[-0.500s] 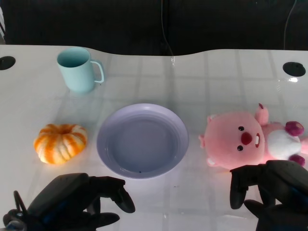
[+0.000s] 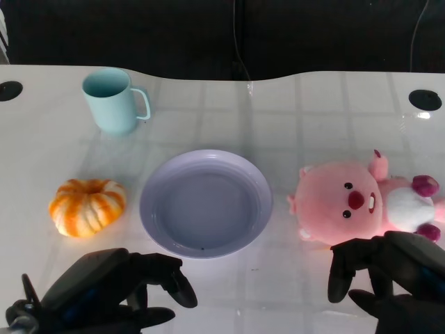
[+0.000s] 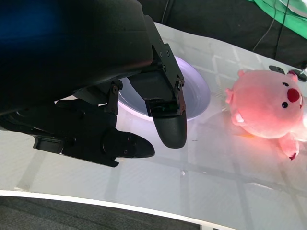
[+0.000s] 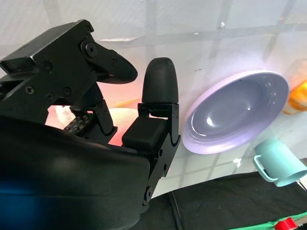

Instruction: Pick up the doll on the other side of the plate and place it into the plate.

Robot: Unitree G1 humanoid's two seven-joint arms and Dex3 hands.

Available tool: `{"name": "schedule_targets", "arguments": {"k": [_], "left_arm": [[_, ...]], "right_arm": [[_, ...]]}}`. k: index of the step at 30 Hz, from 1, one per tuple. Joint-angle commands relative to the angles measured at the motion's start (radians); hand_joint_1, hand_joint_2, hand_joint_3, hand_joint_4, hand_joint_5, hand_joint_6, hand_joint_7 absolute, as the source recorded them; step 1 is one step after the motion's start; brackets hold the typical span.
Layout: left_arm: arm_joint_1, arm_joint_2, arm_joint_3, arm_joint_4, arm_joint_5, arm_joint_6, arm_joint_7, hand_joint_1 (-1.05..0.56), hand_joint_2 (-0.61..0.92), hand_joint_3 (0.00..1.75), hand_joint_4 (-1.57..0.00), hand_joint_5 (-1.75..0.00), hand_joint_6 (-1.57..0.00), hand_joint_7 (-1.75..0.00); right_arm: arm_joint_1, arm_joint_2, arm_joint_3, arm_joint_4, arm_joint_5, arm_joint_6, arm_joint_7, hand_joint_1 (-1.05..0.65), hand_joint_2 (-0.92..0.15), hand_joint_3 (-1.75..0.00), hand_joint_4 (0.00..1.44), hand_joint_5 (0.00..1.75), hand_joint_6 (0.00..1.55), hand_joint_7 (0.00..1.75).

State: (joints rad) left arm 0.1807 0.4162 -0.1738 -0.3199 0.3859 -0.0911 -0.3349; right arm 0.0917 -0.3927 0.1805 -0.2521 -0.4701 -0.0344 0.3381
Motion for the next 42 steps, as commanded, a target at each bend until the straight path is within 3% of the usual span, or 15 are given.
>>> {"name": "schedule_targets", "arguments": {"k": [1, 13, 16, 18, 20, 22, 24, 27, 30, 34, 42], "left_arm": [[-0.002, 0.011, 0.002, -0.004, -0.008, 0.012, -0.014, -0.15, 0.92, 0.24, -0.67, -1.48, -0.82, -0.73], [-0.004, 0.009, -0.006, -0.005, -0.007, 0.012, -0.013, -0.14, 0.92, 0.23, -0.63, -1.51, -0.80, -0.78], [-0.004, 0.012, -0.010, -0.002, -0.001, 0.009, -0.013, -0.15, 0.92, 0.24, -0.63, -1.51, -0.79, -0.79], [-0.004, 0.011, -0.011, 0.000, -0.002, 0.006, -0.011, -0.15, 0.92, 0.24, -0.63, -1.51, -0.79, -0.80], [-0.005, 0.010, -0.012, 0.003, -0.005, 0.003, -0.009, -0.14, 0.92, 0.23, -0.64, -1.50, -0.79, -0.81], [-0.005, 0.010, -0.013, 0.001, -0.004, 0.007, -0.010, -0.13, 0.92, 0.23, -0.64, -1.51, -0.79, -0.82], [-0.006, 0.009, -0.015, 0.000, -0.001, 0.009, -0.008, -0.14, 0.92, 0.23, -0.64, -1.51, -0.78, -0.82], [-0.006, 0.010, -0.018, -0.003, 0.004, 0.010, -0.008, -0.14, 0.92, 0.23, -0.64, -1.52, -0.78, -0.82], [-0.005, 0.011, -0.019, -0.005, 0.010, 0.014, -0.009, -0.14, 0.92, 0.23, -0.63, -1.52, -0.77, -0.82], [-0.001, 0.010, -0.021, -0.012, 0.019, 0.021, -0.007, -0.14, 0.92, 0.23, -0.63, -1.53, -0.77, -0.82], [0.004, 0.012, -0.022, -0.022, 0.031, 0.023, -0.006, -0.15, 0.92, 0.23, -0.62, -1.55, -0.77, -0.82]], "right_arm": [[-0.006, -0.009, -0.015, 0.004, 0.051, 0.012, 0.022, -0.03, -0.48, -1.09, 0.81, 1.68, 0.84, 1.18], [-0.015, -0.018, -0.033, 0.045, 0.146, -0.030, 0.029, 0.00, -0.45, -1.16, 0.78, 1.69, 0.80, 1.24], [-0.014, -0.003, -0.049, 0.055, 0.154, -0.042, -0.002, -0.02, -0.46, -1.11, 0.78, 1.65, 0.79, 1.22], [-0.012, 0.007, -0.066, 0.061, 0.158, -0.073, -0.039, -0.04, -0.50, -0.99, 0.73, 1.57, 0.75, 1.14], [-0.009, 0.016, -0.086, 0.074, 0.166, -0.126, -0.079, -0.07, -0.59, -0.72, 0.67, 1.21, 0.68, 0.82], [-0.010, 0.021, -0.100, 0.089, 0.159, -0.175, -0.125, -0.08, -0.65, -0.58, 0.65, 1.03, 0.68, 0.59], [-0.013, 0.019, -0.110, 0.099, 0.137, -0.209, -0.164, -0.17, -0.75, -0.35, 0.57, 0.70, 0.61, 0.29], [-0.015, 0.013, -0.123, 0.102, 0.128, -0.222, -0.190, -0.30, -0.88, -0.16, 0.38, 0.50, 0.47, 0.09], [-0.018, 0.009, -0.140, 0.110, 0.074, -0.241, -0.250, -0.41, -0.92, -0.09, 0.21, 0.42, 0.32, 0.01], [-0.020, 0.015, -0.163, 0.084, -0.007, -0.160, -0.297, -0.48, -0.92, -0.03, 0.03, 0.40, 0.19, 0.00], [-0.044, -0.015, -0.142, -0.029, -0.215, 0.096, -0.220, -0.58, -0.88, 0.00, 0.00, 0.38, 0.19, 0.01]]}}
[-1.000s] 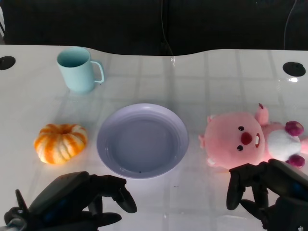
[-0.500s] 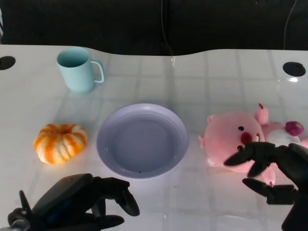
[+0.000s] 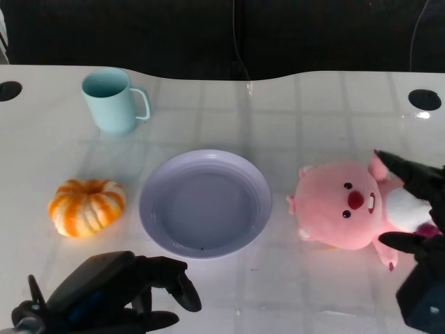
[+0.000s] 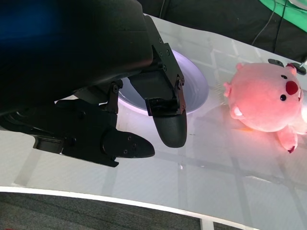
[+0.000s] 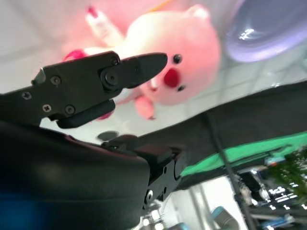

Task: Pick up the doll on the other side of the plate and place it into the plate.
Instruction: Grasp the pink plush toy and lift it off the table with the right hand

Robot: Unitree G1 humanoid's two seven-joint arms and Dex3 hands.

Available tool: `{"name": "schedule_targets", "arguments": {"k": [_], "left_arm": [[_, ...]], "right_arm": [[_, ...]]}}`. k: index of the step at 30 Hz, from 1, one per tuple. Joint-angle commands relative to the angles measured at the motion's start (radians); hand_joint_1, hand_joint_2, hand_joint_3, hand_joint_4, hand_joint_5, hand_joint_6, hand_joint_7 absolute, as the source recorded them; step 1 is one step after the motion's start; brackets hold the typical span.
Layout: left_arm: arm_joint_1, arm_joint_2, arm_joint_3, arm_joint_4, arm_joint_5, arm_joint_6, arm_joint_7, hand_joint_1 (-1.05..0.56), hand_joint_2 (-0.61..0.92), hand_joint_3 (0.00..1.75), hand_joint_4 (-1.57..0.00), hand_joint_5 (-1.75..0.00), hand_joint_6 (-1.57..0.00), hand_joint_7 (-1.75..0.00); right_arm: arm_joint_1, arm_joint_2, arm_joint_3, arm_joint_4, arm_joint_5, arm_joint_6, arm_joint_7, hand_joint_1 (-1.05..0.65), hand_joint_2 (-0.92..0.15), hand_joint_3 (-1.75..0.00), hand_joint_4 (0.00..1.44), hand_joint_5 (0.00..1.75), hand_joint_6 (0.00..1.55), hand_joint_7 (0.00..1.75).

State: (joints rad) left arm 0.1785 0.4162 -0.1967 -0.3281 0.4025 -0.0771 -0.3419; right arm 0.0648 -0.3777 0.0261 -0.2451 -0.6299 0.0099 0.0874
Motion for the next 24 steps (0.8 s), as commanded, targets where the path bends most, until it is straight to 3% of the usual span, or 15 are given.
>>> {"name": "schedule_targets", "arguments": {"k": [1, 10, 24], "left_arm": [[0.006, 0.012, 0.001, -0.016, 0.015, 0.011, 0.000, -0.14, 0.92, 0.23, -0.62, -1.55, -0.77, -0.82], [0.003, 0.014, 0.003, -0.008, 0.025, 0.000, 0.002, -0.15, 0.92, 0.23, -0.62, -1.54, -0.77, -0.82], [0.007, 0.020, 0.006, -0.012, 0.034, 0.002, 0.003, -0.16, 0.92, 0.24, -0.63, -1.51, -0.77, -0.82]], "right_arm": [[-0.020, -0.035, 0.019, -0.045, -0.078, 0.070, 0.043, -0.59, -0.87, 0.00, 0.00, 0.38, 0.19, 0.01], [-0.067, -0.074, 0.075, -0.046, -0.175, 0.166, 0.165, -0.64, -0.87, -0.01, 0.00, 0.33, 0.18, 0.00], [-0.236, -0.087, 0.196, 0.207, -0.258, 0.224, 0.187, -0.69, -0.90, -0.01, 0.00, 0.33, 0.19, 0.00]]}}
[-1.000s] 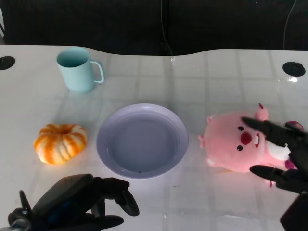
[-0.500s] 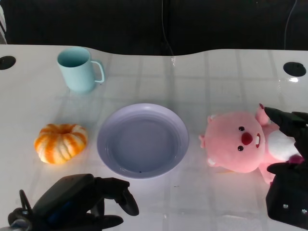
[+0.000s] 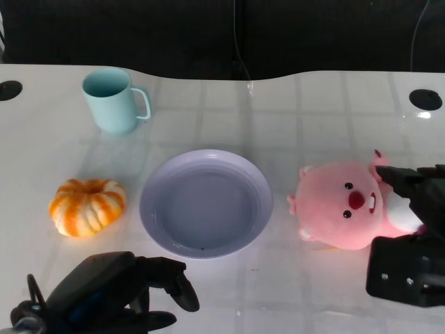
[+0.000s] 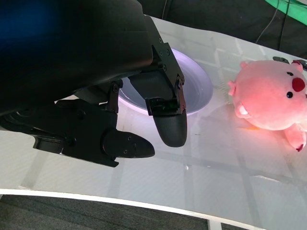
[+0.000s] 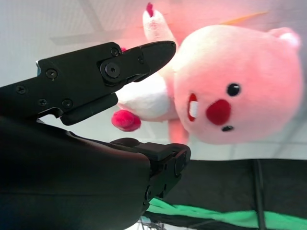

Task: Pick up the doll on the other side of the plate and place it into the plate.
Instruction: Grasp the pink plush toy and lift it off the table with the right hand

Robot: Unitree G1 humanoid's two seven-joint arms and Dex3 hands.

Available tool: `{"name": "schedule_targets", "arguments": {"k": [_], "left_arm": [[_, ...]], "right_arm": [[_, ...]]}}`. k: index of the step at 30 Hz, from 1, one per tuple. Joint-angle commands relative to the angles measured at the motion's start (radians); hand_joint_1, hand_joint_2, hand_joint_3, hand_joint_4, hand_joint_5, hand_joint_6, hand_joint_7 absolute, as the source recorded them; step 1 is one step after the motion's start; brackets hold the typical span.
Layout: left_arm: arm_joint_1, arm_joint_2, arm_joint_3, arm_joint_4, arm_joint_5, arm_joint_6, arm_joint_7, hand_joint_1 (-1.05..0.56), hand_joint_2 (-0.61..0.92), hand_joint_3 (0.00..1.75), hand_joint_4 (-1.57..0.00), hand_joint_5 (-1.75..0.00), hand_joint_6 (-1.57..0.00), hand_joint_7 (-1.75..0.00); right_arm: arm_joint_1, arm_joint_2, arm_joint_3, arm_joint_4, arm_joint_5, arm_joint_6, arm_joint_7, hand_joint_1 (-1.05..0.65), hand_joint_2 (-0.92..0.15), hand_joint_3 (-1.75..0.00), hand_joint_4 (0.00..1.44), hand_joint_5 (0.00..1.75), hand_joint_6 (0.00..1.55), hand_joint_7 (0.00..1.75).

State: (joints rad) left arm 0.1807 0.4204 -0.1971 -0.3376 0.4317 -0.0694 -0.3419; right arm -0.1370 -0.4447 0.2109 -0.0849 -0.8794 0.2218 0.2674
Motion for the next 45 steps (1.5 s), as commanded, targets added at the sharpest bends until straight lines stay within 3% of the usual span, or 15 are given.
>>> {"name": "schedule_targets", "arguments": {"k": [1, 15, 21, 26, 31, 33, 35, 37, 38, 40, 41, 44, 45], "left_arm": [[0.005, 0.015, 0.006, -0.003, 0.005, -0.006, 0.004, -0.16, 0.92, 0.24, -0.63, -1.51, -0.77, -0.82], [0.013, 0.020, 0.011, -0.010, 0.007, -0.012, 0.002, -0.16, 0.92, 0.25, -0.63, -1.50, -0.77, -0.81], [0.017, 0.021, 0.008, -0.011, 0.020, -0.020, 0.010, -0.18, 0.92, 0.24, -0.62, -1.51, -0.77, -0.82], [0.026, 0.016, 0.007, -0.028, 0.026, -0.007, 0.006, -0.18, 0.92, 0.24, -0.62, -1.51, -0.76, -0.83], [0.031, 0.005, 0.007, -0.035, 0.019, -0.001, 0.006, -0.17, 0.92, 0.25, -0.62, -1.52, -0.76, -0.84], [0.029, 0.000, 0.005, -0.034, 0.022, 0.000, 0.008, -0.17, 0.92, 0.25, -0.63, -1.52, -0.77, -0.84], [0.027, -0.004, 0.003, -0.035, 0.024, 0.005, 0.007, -0.17, 0.92, 0.24, -0.63, -1.52, -0.77, -0.84], [0.024, -0.006, 0.001, -0.037, 0.027, 0.012, 0.002, -0.17, 0.92, 0.24, -0.63, -1.52, -0.76, -0.84], [0.023, -0.008, 0.000, -0.037, 0.029, 0.015, 0.001, -0.17, 0.92, 0.25, -0.62, -1.51, -0.76, -0.84], [0.020, -0.007, -0.003, -0.035, 0.031, 0.017, 0.001, -0.17, 0.92, 0.25, -0.62, -1.50, -0.76, -0.84], [0.018, -0.006, -0.004, -0.033, 0.032, 0.016, 0.001, -0.17, 0.92, 0.25, -0.62, -1.49, -0.76, -0.84], [0.014, -0.006, -0.005, -0.026, 0.033, 0.009, 0.006, -0.17, 0.92, 0.25, -0.63, -1.48, -0.76, -0.84], [0.013, -0.008, -0.004, -0.023, 0.030, 0.006, 0.008, -0.17, 0.92, 0.25, -0.64, -1.49, -0.76, -0.84]], "right_arm": [[-0.041, -0.021, 0.016, 0.058, -0.008, 0.014, 0.007, -0.68, -0.90, -0.01, 0.00, 0.32, 0.18, 0.00], [-0.204, 0.000, 0.100, 0.383, 0.029, 0.020, -0.030, -0.73, -0.92, -0.08, 0.04, 0.27, 0.20, 0.01], [-0.290, 0.037, 0.101, 0.546, 0.131, -0.016, -0.023, -0.68, -0.92, -0.08, 0.12, 0.26, 0.30, 0.04], [-0.370, 0.072, 0.121, 0.718, 0.172, -0.044, -0.060, -0.66, -0.92, -0.09, 0.26, 0.17, 0.40, 0.04], [-0.419, 0.127, 0.107, 0.865, 0.216, -0.073, -0.206, -0.56, -0.92, -0.08, 0.48, 0.15, 0.60, 0.07], [-0.426, 0.143, 0.102, 0.918, 0.226, -0.119, -0.323, -0.41, -0.92, -0.09, 0.70, 0.23, 0.78, 0.12], [-0.435, 0.146, 0.104, 0.962, 0.235, -0.166, -0.408, -0.24, -0.92, -0.10, 0.92, 0.43, 1.02, 0.13], [-0.448, 0.142, 0.107, 0.996, 0.246, -0.198, -0.446, -0.19, -0.92, -0.15, 0.94, 0.68, 1.14, 0.11], [-0.456, 0.137, 0.114, 1.010, 0.242, -0.211, -0.462, -0.18, -0.92, -0.22, 0.93, 0.93, 1.21, 0.12], [-0.467, 0.130, 0.122, 1.030, 0.241, -0.230, -0.482, -0.19, -0.91, -0.25, 0.87, 1.07, 1.25, 0.13], [-0.472, 0.126, 0.124, 1.035, 0.241, -0.235, -0.484, -0.22, -0.92, -0.29, 0.82, 1.25, 1.22, 0.24], [-0.478, 0.118, 0.121, 1.034, 0.247, -0.249, -0.496, -0.26, -0.87, -0.37, 0.76, 1.47, 0.89, 0.96], [-0.476, 0.118, 0.115, 1.028, 0.255, -0.251, -0.497, -0.27, -0.86, -0.38, 0.75, 1.50, 0.86, 1.03]]}}
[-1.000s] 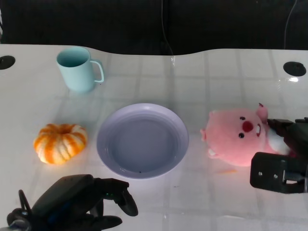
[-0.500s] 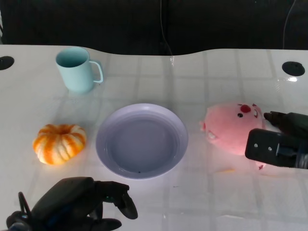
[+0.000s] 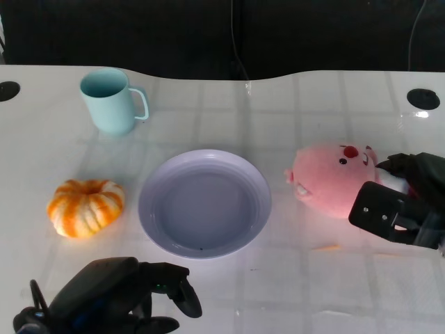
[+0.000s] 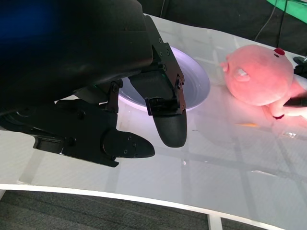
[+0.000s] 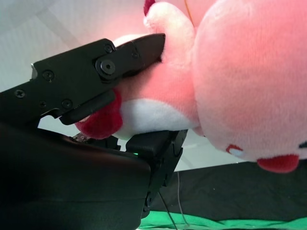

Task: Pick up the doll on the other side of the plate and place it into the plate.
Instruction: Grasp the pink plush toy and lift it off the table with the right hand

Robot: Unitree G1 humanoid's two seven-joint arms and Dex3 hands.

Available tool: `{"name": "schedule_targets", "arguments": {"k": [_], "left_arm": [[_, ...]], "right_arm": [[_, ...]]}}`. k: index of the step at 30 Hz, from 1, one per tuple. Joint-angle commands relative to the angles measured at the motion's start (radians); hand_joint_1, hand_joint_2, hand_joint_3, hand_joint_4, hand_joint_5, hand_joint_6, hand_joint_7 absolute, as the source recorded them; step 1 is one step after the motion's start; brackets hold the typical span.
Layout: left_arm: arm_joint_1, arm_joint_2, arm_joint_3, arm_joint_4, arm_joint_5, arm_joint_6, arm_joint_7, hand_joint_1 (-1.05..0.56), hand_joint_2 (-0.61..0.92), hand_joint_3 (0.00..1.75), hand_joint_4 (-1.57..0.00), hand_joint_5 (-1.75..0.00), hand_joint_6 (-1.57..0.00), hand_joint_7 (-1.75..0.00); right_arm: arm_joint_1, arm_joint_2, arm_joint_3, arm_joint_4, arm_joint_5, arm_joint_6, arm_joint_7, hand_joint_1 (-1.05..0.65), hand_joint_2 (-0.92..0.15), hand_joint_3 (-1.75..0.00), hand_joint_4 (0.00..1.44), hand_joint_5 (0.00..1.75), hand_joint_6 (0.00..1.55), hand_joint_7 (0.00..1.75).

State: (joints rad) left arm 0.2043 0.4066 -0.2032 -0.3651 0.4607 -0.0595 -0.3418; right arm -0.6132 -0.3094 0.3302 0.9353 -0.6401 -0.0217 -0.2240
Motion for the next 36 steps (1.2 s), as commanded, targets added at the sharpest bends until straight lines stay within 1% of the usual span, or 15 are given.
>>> {"name": "schedule_targets", "arguments": {"k": [1, 2, 4, 6, 7, 8, 10, 11, 12, 14, 17, 23, 25, 29, 36], "left_arm": [[-0.012, 0.004, 0.002, 0.008, -0.003, -0.006, 0.010, -0.17, 0.92, 0.25, -0.64, -1.51, -0.76, -0.84], [-0.013, 0.004, 0.003, 0.012, -0.006, -0.010, 0.011, -0.17, 0.92, 0.25, -0.64, -1.52, -0.76, -0.84], [-0.015, 0.004, 0.006, 0.019, -0.012, -0.019, 0.013, -0.16, 0.92, 0.24, -0.64, -1.53, -0.76, -0.84], [-0.019, 0.007, 0.010, 0.030, -0.016, -0.027, 0.014, -0.17, 0.92, 0.24, -0.64, -1.53, -0.76, -0.84], [-0.020, 0.009, 0.013, 0.036, -0.018, -0.032, 0.015, -0.17, 0.92, 0.24, -0.64, -1.54, -0.76, -0.84], [-0.021, 0.010, 0.015, 0.040, -0.018, -0.034, 0.015, -0.17, 0.92, 0.24, -0.64, -1.55, -0.76, -0.84], [-0.023, 0.012, 0.019, 0.045, -0.021, -0.037, 0.013, -0.17, 0.92, 0.24, -0.65, -1.55, -0.76, -0.84], [-0.024, 0.012, 0.020, 0.047, -0.022, -0.038, 0.012, -0.17, 0.92, 0.24, -0.64, -1.56, -0.76, -0.84], [-0.026, 0.013, 0.020, 0.050, -0.021, -0.039, 0.011, -0.17, 0.92, 0.24, -0.64, -1.56, -0.76, -0.84], [-0.028, 0.014, 0.019, 0.056, -0.021, -0.044, 0.012, -0.17, 0.92, 0.24, -0.64, -1.55, -0.76, -0.84], [-0.031, 0.013, 0.018, 0.065, -0.023, -0.045, 0.010, -0.18, 0.92, 0.24, -0.63, -1.55, -0.76, -0.84], [-0.033, 0.011, 0.013, 0.064, -0.017, -0.034, 0.005, -0.18, 0.92, 0.25, -0.63, -1.54, -0.76, -0.83], [-0.029, 0.005, 0.011, 0.060, -0.021, -0.027, 0.004, -0.17, 0.92, 0.24, -0.64, -1.56, -0.76, -0.83], [-0.020, 0.003, 0.002, 0.053, -0.012, -0.023, 0.008, -0.17, 0.92, 0.25, -0.63, -1.56, -0.76, -0.83], [-0.002, 0.004, 0.001, 0.030, -0.005, -0.019, 0.011, -0.16, 0.92, 0.25, -0.62, -1.51, -0.77, -0.83]], "right_arm": [[0.001, -0.017, -0.008, 0.002, 0.022, -0.009, -0.005, -0.27, -0.86, -0.40, 0.76, 1.53, 0.84, 1.07], [0.002, -0.020, -0.006, -0.007, 0.023, -0.002, 0.005, -0.27, -0.87, -0.41, 0.76, 1.52, 0.83, 1.06], [0.006, -0.026, -0.004, -0.033, 0.024, 0.011, 0.023, -0.28, -0.87, -0.44, 0.77, 1.42, 0.87, 0.92], [0.016, -0.032, -0.013, -0.069, 0.033, 0.012, 0.031, -0.28, -0.86, -0.44, 0.80, 1.46, 0.90, 0.91], [0.022, -0.032, -0.022, -0.086, 0.043, 0.011, 0.026, -0.28, -0.86, -0.43, 0.78, 1.55, 0.88, 0.98], [0.027, -0.032, -0.028, -0.100, 0.049, 0.013, 0.021, -0.28, -0.84, -0.41, 0.78, 1.66, 0.84, 1.16], [0.037, -0.032, -0.040, -0.129, 0.061, 0.008, 0.008, -0.27, -0.82, -0.40, 0.79, 1.72, 0.79, 1.35], [0.042, -0.033, -0.045, -0.143, 0.066, 0.008, 0.006, -0.26, -0.79, -0.48, 0.82, 1.74, 0.74, 1.55], [0.049, -0.031, -0.053, -0.160, 0.074, 0.004, 0.004, -0.25, -0.75, -0.56, 0.84, 1.74, 0.72, 1.64], [0.062, -0.031, -0.062, -0.197, 0.083, -0.002, 0.005, -0.24, -0.59, -0.90, 0.86, 1.75, 0.71, 1.72], [0.090, -0.023, -0.087, -0.264, 0.124, -0.028, 0.026, -0.22, -0.47, -1.15, 0.88, 1.75, 0.75, 1.74], [0.125, 0.000, -0.099, -0.381, 0.151, -0.044, 0.041, -0.18, -0.38, -1.32, 0.90, 1.75, 0.77, 1.75], [0.133, 0.008, -0.097, -0.420, 0.157, -0.048, 0.055, -0.17, -0.36, -1.33, 0.90, 1.75, 0.76, 1.75], [0.128, 0.029, -0.079, -0.465, 0.158, -0.069, 0.085, -0.16, -0.41, -1.26, 0.89, 1.75, 0.73, 1.75], [0.062, 0.113, -0.018, -0.434, 0.105, -0.070, 0.077, -0.17, -0.41, -1.26, 0.93, 1.75, 0.77, 1.75]]}}
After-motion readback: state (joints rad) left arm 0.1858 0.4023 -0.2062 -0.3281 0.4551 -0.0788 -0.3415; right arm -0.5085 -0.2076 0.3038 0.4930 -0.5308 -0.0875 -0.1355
